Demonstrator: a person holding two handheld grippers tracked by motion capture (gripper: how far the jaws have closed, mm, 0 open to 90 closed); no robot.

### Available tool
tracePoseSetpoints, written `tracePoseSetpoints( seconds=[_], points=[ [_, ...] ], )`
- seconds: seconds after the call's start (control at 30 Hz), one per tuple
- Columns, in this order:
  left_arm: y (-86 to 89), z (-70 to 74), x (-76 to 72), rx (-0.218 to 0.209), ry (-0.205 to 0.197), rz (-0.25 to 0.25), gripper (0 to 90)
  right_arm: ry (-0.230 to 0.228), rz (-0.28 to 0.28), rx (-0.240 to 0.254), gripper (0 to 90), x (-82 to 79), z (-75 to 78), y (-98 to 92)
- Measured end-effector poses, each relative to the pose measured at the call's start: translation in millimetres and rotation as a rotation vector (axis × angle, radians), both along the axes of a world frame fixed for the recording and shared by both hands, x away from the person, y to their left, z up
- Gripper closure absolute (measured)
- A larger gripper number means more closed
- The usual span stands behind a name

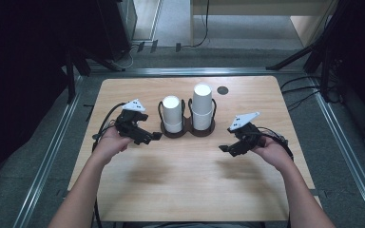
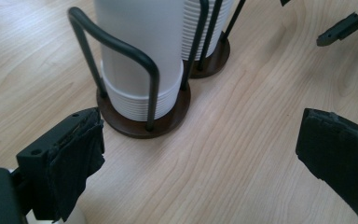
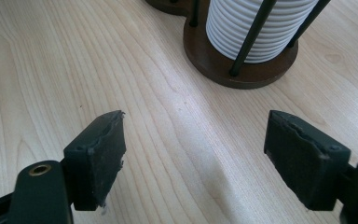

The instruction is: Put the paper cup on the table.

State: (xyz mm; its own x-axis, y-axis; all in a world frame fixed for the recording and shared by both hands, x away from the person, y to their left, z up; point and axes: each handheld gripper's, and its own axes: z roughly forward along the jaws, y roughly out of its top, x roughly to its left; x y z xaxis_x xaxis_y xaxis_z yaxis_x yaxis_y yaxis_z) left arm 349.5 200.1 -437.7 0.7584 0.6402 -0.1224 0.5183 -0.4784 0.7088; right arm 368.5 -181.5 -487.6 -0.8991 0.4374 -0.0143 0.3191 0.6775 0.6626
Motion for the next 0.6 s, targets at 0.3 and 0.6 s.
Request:
tracePoseSetpoints(
  seconds=[0.3,0.6],
  points=[
    [-23.0,-12.2,-8.7,0.008,0.018,-0.038,1.4,0.001,-0.002,0.000,20.8,-0.6,0.3,0.3],
    [-44.1,-21.3,-14.2,0.023,0.021,-0.080,1.4,0.001,-0.005,0.002,20.8,-1.6,0.7,1.2]
  ],
)
